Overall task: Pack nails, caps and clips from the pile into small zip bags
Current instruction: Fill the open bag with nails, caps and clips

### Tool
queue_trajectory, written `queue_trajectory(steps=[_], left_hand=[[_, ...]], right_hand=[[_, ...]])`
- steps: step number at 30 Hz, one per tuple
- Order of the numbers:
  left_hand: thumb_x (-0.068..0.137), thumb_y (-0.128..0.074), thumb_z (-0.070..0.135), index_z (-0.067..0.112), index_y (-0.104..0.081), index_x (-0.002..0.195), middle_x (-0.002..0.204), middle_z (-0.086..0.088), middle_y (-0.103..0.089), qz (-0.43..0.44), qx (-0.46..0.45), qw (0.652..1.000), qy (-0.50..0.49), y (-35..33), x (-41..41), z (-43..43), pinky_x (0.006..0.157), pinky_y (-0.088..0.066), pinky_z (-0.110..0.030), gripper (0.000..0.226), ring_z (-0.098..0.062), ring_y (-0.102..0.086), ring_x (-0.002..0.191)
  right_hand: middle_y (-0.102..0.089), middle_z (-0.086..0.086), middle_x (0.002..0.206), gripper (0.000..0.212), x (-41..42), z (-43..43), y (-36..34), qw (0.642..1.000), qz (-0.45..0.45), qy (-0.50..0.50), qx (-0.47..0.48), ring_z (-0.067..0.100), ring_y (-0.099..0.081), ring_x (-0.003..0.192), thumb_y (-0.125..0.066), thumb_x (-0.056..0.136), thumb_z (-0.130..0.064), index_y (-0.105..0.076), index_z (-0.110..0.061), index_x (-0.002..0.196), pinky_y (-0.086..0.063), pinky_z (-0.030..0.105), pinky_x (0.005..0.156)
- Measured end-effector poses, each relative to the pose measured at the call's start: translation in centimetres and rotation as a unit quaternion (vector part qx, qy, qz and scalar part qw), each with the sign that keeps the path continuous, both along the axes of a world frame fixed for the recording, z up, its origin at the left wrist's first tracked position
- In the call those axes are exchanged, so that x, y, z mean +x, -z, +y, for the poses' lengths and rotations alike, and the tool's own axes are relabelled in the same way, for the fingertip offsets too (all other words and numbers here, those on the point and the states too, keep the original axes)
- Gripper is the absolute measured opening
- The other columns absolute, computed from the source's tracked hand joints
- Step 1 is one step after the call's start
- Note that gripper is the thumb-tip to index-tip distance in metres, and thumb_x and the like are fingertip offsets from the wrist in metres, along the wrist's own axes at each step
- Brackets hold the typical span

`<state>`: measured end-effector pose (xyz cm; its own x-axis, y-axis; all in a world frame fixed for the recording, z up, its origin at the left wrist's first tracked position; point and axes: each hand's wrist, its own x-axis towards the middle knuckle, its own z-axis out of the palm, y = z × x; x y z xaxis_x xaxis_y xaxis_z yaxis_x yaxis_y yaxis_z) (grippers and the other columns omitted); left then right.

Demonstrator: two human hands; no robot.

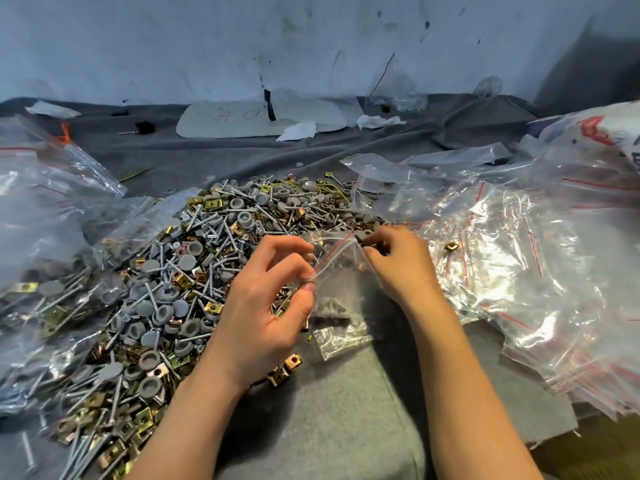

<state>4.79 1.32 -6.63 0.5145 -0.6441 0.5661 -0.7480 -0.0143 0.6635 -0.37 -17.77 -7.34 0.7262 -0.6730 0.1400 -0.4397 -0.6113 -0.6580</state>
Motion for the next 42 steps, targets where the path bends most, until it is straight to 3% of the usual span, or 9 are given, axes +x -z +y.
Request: queue_trajectory(steps=[7, 14, 17, 21, 25, 27, 32, 35, 42], left_hand=[[0.084, -0.048, 0.026, 0.011, -0.056, 0.079, 0.113, -0.004, -0.056, 0.0, 0.002, 1.0, 0.002, 0.1, 0.0, 0.0, 0.092, -0.035, -0.006, 0.017, 0.0, -0.053, 0.108], [0.085, -0.048, 0.026, 0.016, -0.054, 0.08, 0.113, -0.004, -0.056, -0.004, 0.002, 1.0, 0.005, 0.0, -0.1, -0.1, 0.093, -0.036, -0.008, 0.012, -0.001, -0.053, 0.109], [0.085, -0.048, 0.026, 0.016, -0.054, 0.08, 0.113, -0.003, -0.056, -0.006, 0.004, 1.0, 0.005, 0.0, -0.2, -0.1, 0.093, -0.036, -0.008, 0.012, -0.001, -0.053, 0.109], [0.085, -0.048, 0.026, 0.016, -0.055, 0.08, 0.114, -0.004, -0.056, -0.011, 0.01, 1.0, 0.005, 0.0, -0.1, -0.1, 0.092, -0.037, -0.01, 0.013, -0.005, -0.055, 0.108], [0.084, -0.048, 0.023, 0.008, -0.058, 0.081, 0.114, -0.005, -0.055, -0.021, 0.013, 1.0, 0.004, 0.0, 0.0, -0.1, 0.092, -0.038, -0.014, 0.018, -0.008, -0.055, 0.108], [0.085, -0.049, 0.023, 0.008, -0.057, 0.081, 0.114, -0.005, -0.055, -0.02, 0.01, 1.0, 0.004, 0.0, 0.1, 0.0, 0.092, -0.038, -0.014, 0.018, -0.009, -0.055, 0.107], [0.085, -0.048, 0.025, 0.014, -0.056, 0.08, 0.114, -0.001, -0.056, -0.004, -0.002, 1.0, -0.013, -0.1, 0.1, 0.1, 0.089, -0.038, -0.011, 0.015, -0.009, -0.055, 0.107], [0.085, -0.048, 0.027, 0.019, -0.053, 0.08, 0.113, 0.002, -0.056, 0.001, -0.01, 1.0, -0.025, -0.2, 0.1, 0.0, 0.086, -0.04, -0.012, 0.011, -0.008, -0.055, 0.105], [0.085, -0.048, 0.028, 0.01, -0.057, 0.081, 0.113, 0.004, -0.055, 0.003, -0.018, 0.999, -0.039, -0.2, 0.1, -0.1, 0.086, -0.049, -0.031, 0.02, -0.012, -0.056, 0.106]], right_hand=[[-0.066, 0.007, 0.1, 0.022, -0.1, 0.0, 0.0, 1.0, 0.002, 0.02, 0.0, 0.026, -0.061, 0.091, -0.062, 0.082, 0.0, -0.065, -0.018, 0.093, -0.05, 0.034, 0.081], [-0.069, 0.008, 0.098, 0.01, 0.1, -0.1, 0.2, 0.999, 0.038, 0.02, 0.019, 0.025, -0.063, 0.091, -0.066, 0.086, -0.013, -0.069, -0.015, 0.095, -0.052, 0.038, 0.084], [-0.067, -0.002, 0.083, 0.006, -0.6, 0.6, -1.3, 0.992, -0.093, 0.006, 0.085, 0.012, -0.061, 0.076, -0.07, 0.085, -0.013, -0.067, -0.018, 0.087, -0.054, 0.034, 0.079], [-0.067, -0.01, 0.072, 0.011, -2.5, 2.8, -5.5, 0.936, -0.293, -0.128, 0.146, 0.002, -0.061, 0.068, -0.073, 0.081, -0.01, -0.068, -0.019, 0.081, -0.048, 0.017, 0.065], [-0.068, -0.009, 0.086, 0.008, -3.1, 4.8, -7.2, 0.962, -0.202, -0.185, 0.007, 0.003, -0.061, 0.084, -0.071, 0.082, -0.013, -0.073, -0.018, 0.087, -0.043, 0.017, 0.074], [-0.067, -0.007, 0.095, 0.01, -3.1, 4.8, -7.1, 0.968, -0.176, -0.181, 0.011, 0.004, -0.06, 0.092, -0.069, 0.085, -0.016, -0.074, -0.02, 0.093, -0.044, 0.019, 0.08], [-0.069, -0.013, 0.076, 0.01, -3.3, 2.4, -6.5, 0.951, -0.292, -0.052, 0.081, -0.001, -0.062, 0.072, -0.067, 0.086, -0.018, -0.071, -0.027, 0.083, -0.046, 0.012, 0.064], [-0.066, -0.01, 0.071, 0.019, -2.8, 0.3, -4.2, 0.98, -0.185, 0.015, 0.077, 0.003, -0.057, 0.064, -0.067, 0.084, -0.013, -0.066, -0.029, 0.073, -0.043, 0.016, 0.061], [-0.069, 0.008, 0.087, 0.012, -1.6, -0.6, -0.7, 0.996, 0.059, 0.047, 0.047, 0.026, -0.064, 0.084, -0.072, 0.076, -0.009, -0.067, -0.02, 0.077, -0.053, 0.033, 0.077]])
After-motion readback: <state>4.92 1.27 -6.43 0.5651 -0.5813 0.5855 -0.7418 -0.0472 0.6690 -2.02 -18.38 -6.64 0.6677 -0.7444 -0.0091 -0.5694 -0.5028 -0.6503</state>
